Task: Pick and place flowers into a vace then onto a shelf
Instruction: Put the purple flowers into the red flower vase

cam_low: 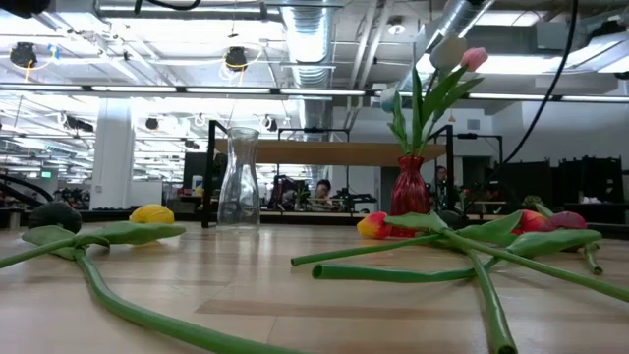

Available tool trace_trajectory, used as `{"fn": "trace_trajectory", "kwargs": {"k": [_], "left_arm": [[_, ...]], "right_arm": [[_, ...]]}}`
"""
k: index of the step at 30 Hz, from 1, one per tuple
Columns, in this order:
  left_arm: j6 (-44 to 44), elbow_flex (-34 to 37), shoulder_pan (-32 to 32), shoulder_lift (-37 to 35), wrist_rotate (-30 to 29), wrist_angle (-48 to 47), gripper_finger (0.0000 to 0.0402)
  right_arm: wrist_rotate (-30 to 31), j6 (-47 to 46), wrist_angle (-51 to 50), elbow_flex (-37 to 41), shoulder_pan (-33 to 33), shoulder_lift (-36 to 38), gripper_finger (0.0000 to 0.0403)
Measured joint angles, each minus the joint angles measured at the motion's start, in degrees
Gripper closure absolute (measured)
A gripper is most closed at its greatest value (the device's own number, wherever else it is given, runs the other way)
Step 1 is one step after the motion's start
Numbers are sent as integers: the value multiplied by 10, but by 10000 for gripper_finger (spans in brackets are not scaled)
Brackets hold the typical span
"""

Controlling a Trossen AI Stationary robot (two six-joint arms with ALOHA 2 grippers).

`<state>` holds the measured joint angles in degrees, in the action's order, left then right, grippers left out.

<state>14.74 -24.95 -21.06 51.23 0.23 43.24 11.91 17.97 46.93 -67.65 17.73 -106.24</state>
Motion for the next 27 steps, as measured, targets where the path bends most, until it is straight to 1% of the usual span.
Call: {"fn": "trace_trajectory", "kwargs": {"k": [6, 13, 18, 23, 27], "left_arm": [[0, 0, 0, 5, 0, 9, 396], [-3, 0, 0, 5, -5, 8, 396], [-9, 0, 0, 5, -5, 8, 396], [-16, 0, 0, 20, -5, 19, 396], [-16, -1, 0, 45, -7, 58, 396]], "right_arm": [[-1, 44, -5, -29, 15, -2, 159], [-2, 51, -10, -53, 10, 1, 159], [-29, 45, -34, -72, -2, 1, 159], [-31, 45, -33, -83, -6, 1, 159], [-56, 45, -32, -85, -10, 1, 159]]}}
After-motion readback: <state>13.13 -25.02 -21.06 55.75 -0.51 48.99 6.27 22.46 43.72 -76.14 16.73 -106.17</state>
